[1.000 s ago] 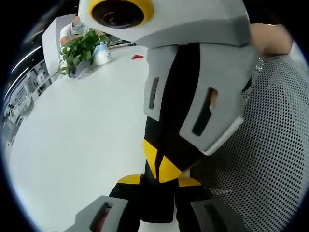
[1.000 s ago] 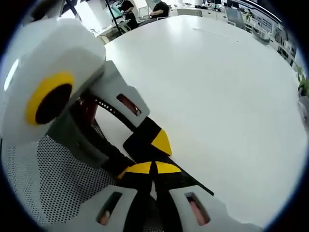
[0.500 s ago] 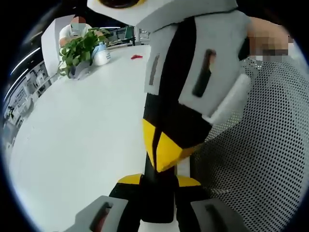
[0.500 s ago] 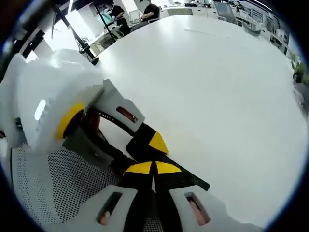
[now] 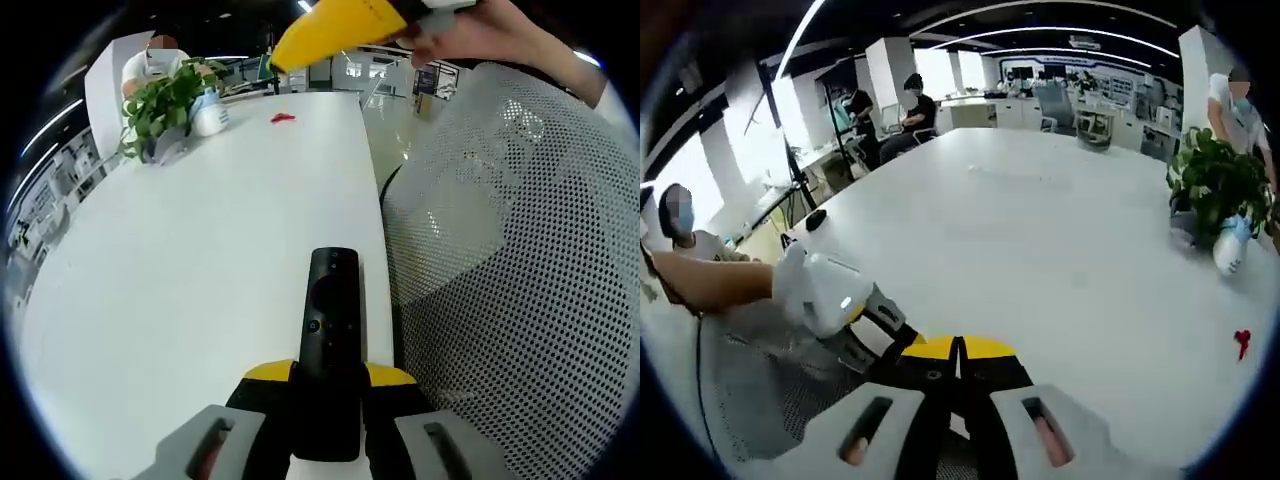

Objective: Press the specified remote control buttons in sequence, fully releasing each button before pressing the next.

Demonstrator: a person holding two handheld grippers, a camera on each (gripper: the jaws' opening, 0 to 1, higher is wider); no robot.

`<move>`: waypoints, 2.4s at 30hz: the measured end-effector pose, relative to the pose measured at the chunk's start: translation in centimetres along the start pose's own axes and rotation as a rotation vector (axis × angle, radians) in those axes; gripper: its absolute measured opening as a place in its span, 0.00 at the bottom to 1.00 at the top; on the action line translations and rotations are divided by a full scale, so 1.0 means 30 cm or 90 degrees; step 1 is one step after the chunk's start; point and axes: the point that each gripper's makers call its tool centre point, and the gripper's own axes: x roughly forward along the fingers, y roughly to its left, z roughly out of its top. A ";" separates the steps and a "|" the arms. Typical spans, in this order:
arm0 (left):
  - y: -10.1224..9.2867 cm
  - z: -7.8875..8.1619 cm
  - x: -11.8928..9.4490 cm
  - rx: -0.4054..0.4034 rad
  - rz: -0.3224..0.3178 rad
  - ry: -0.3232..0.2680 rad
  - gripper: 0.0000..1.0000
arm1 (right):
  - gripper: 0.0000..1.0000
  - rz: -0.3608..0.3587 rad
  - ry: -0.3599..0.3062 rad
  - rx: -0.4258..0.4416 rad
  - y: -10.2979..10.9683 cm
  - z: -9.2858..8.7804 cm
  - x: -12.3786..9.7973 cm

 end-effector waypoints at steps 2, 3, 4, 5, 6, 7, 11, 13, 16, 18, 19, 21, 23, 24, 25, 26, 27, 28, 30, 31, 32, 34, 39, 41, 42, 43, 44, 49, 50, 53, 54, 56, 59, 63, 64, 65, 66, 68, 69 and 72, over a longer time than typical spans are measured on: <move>0.001 0.000 0.001 -0.001 0.000 -0.001 0.25 | 0.00 -0.002 -0.046 0.011 0.001 0.029 -0.036; 0.001 0.000 0.001 -0.002 0.001 -0.001 0.25 | 0.00 -0.018 -0.080 0.012 -0.008 0.049 -0.063; 0.002 0.001 0.001 -0.003 0.001 -0.001 0.25 | 0.01 -0.031 -0.094 0.005 -0.016 0.056 -0.079; 0.002 0.001 0.002 -0.004 0.001 -0.002 0.25 | 0.05 -0.057 -0.109 -0.008 -0.031 0.062 -0.099; 0.002 0.002 0.002 -0.006 0.001 -0.003 0.25 | 0.12 -0.077 -0.119 -0.022 -0.043 0.065 -0.112; 0.002 0.004 0.002 -0.007 0.001 -0.003 0.25 | 0.16 -0.099 -0.131 -0.038 -0.057 0.064 -0.123; 0.001 0.003 0.002 -0.007 0.001 -0.003 0.25 | 0.25 -0.131 -0.157 -0.027 -0.082 0.057 -0.152; 0.001 0.003 0.002 -0.010 0.001 -0.006 0.25 | 0.33 -0.150 -0.159 -0.043 -0.093 0.066 -0.159; 0.000 0.003 0.001 -0.013 0.000 -0.008 0.25 | 0.49 -0.188 -0.184 -0.108 -0.111 0.103 -0.176; 0.001 0.003 0.002 -0.014 0.000 -0.009 0.25 | 0.58 -0.173 -0.212 -0.087 -0.108 0.115 -0.175; 0.002 0.002 0.002 -0.015 0.000 -0.010 0.25 | 0.61 -0.166 -0.223 -0.062 -0.114 0.117 -0.177; 0.002 0.003 0.001 -0.018 0.000 -0.012 0.25 | 0.67 -0.179 -0.239 -0.055 -0.133 0.126 -0.189; 0.002 0.003 0.002 -0.022 0.001 -0.015 0.25 | 0.74 -0.227 -0.266 -0.098 -0.167 0.153 -0.217; 0.002 0.003 0.002 -0.023 0.001 -0.016 0.25 | 0.80 -0.250 -0.279 -0.114 -0.188 0.164 -0.232; 0.002 0.003 0.002 -0.024 0.001 -0.016 0.25 | 0.84 -0.254 -0.284 -0.112 -0.194 0.167 -0.235; 0.002 0.004 0.002 -0.025 0.001 -0.017 0.25 | 0.87 -0.258 -0.290 -0.109 -0.207 0.166 -0.240; 0.002 0.005 0.002 -0.027 0.001 -0.018 0.25 | 0.89 -0.262 -0.292 -0.101 -0.217 0.163 -0.244; 0.002 0.006 0.002 -0.027 0.001 -0.019 0.25 | 0.90 -0.267 -0.296 -0.089 -0.230 0.159 -0.249; 0.003 0.006 0.003 -0.026 0.002 -0.020 0.25 | 0.91 -0.283 -0.304 -0.064 -0.250 0.142 -0.249; 0.003 0.006 0.003 -0.027 0.002 -0.021 0.25 | 0.92 -0.287 -0.306 -0.045 -0.256 0.129 -0.243; 0.003 0.005 0.003 -0.028 0.003 -0.023 0.25 | 0.94 -0.293 -0.307 -0.042 -0.261 0.122 -0.239; 0.003 0.006 0.003 -0.028 0.004 -0.025 0.25 | 0.95 -0.346 -0.278 -0.100 -0.290 0.119 -0.251; 0.005 0.009 0.005 -0.027 0.002 -0.023 0.25 | 1.00 -0.363 -0.286 -0.118 -0.287 0.123 -0.260; 0.002 0.009 0.006 -0.020 0.002 -0.015 0.25 | 1.00 -0.364 -0.283 -0.119 -0.289 0.121 -0.258; 0.001 0.009 0.006 -0.015 0.004 -0.013 0.25 | 1.00 -0.364 -0.274 -0.116 -0.292 0.114 -0.255; 0.000 0.009 0.007 -0.013 0.006 -0.013 0.25 | 1.00 -0.366 -0.271 -0.114 -0.295 0.111 -0.255; 0.002 0.008 0.006 -0.014 0.008 -0.015 0.25 | 1.00 -0.368 -0.269 -0.112 -0.299 0.108 -0.256; 0.005 0.011 0.009 -0.019 0.017 -0.015 0.25 | 1.00 -0.385 -0.253 -0.093 -0.322 0.090 -0.269; 0.005 0.011 0.009 -0.018 0.018 -0.015 0.25 | 1.00 -0.384 -0.250 -0.091 -0.325 0.086 -0.268; 0.006 0.010 0.008 -0.022 0.018 -0.019 0.25 | 1.00 -0.386 -0.254 -0.085 -0.327 0.086 -0.271; 0.006 0.010 0.008 -0.023 0.017 -0.020 0.25 | 1.00 -0.389 -0.257 -0.082 -0.328 0.087 -0.273; 0.006 0.010 0.008 -0.023 0.016 -0.019 0.25 | 1.00 -0.400 -0.252 -0.081 -0.338 0.080 -0.276; 0.005 0.010 0.008 -0.021 0.015 -0.017 0.25 | 0.95 -0.388 -0.235 -0.062 -0.334 0.067 -0.265; 0.013 0.004 0.003 -0.022 0.004 -0.028 0.25 | 0.94 -0.382 -0.231 -0.068 -0.327 0.067 -0.258; 0.017 0.003 0.002 -0.016 0.006 -0.028 0.25 | 0.96 -0.382 -0.235 -0.070 -0.328 0.069 -0.258; 0.024 -0.001 0.000 -0.008 0.009 -0.022 0.25 | 0.97 -0.382 -0.237 -0.070 -0.328 0.071 -0.259; 0.036 -0.002 -0.002 0.002 0.013 -0.020 0.25 | 0.98 -0.383 -0.238 -0.071 -0.328 0.072 -0.259; 0.052 -0.008 -0.007 -0.005 0.008 -0.018 0.25 | 1.00 -0.384 -0.239 -0.071 -0.331 0.072 -0.259; 0.067 -0.007 -0.011 -0.002 0.011 -0.020 0.25 | 1.00 -0.385 -0.235 -0.069 -0.334 0.068 -0.257; 0.105 -0.008 -0.026 0.003 0.012 -0.008 0.25 | 1.00 -0.386 -0.234 -0.070 -0.336 0.067 -0.256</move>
